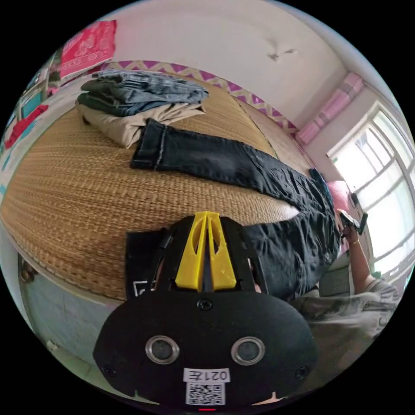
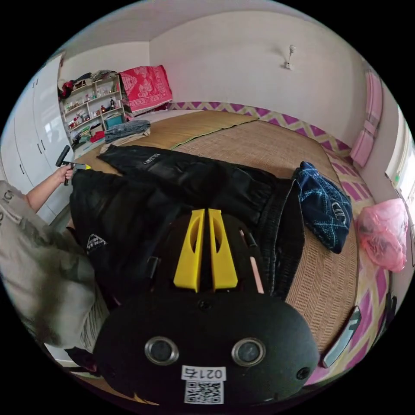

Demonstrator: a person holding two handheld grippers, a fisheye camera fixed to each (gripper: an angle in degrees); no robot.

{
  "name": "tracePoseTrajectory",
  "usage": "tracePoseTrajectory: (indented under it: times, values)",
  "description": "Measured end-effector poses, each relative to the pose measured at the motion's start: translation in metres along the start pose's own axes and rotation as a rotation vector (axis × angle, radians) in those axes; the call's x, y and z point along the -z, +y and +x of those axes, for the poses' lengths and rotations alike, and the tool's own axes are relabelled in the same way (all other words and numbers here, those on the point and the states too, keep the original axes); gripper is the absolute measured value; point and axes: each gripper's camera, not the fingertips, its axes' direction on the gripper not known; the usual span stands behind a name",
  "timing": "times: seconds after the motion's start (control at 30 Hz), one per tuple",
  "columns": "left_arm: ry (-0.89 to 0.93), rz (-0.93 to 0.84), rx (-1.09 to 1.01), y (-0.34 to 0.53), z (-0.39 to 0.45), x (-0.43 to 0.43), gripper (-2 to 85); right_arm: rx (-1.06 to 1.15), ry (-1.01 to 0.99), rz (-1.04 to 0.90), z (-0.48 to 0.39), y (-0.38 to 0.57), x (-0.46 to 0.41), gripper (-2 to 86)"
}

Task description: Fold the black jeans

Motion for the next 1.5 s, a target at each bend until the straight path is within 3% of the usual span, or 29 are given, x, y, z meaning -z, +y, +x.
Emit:
tracePoseTrajectory:
  times: [0.27,0.47,0.57,0.73,0.93,1.2,1.33,1.43,1.5]
  values:
    - [0.124,-0.019,0.112,-0.036,-0.045,-0.012,-1.0,-0.056,0.146,-0.210,0.083,-0.151,-0.227,4.6]
    - [0.172,-0.043,0.148,-0.082,-0.089,-0.023,-1.0,-0.080,0.311,-0.345,0.151,-0.207,-0.339,0.2]
    - [0.325,-0.024,0.212,-0.095,-0.121,-0.036,-1.0,-0.082,0.359,-0.338,0.172,-0.222,-0.363,-0.5]
    - [0.362,0.066,0.107,-0.123,-0.123,-0.038,-0.9,-0.215,0.266,-0.257,0.218,-0.227,-0.364,-0.8]
    - [0.443,0.093,0.045,-0.150,-0.131,-0.054,-0.9,-0.180,0.384,-0.275,0.220,-0.242,-0.367,-0.8]
    - [0.401,0.108,0.058,-0.105,-0.141,-0.026,-0.9,-0.180,0.426,-0.378,0.234,-0.283,-0.347,-0.9]
    - [0.484,0.385,0.005,-0.062,-0.136,0.031,-0.9,-0.245,0.406,-0.403,0.250,-0.316,-0.304,-1.0]
    - [0.479,0.395,-0.118,-0.039,-0.100,0.066,-0.6,-0.236,0.335,-0.080,0.220,-0.330,-0.183,-1.0]
    - [0.434,0.345,-0.212,-0.023,-0.069,0.080,0.0,-0.220,0.224,0.006,0.200,-0.325,-0.116,-0.9]
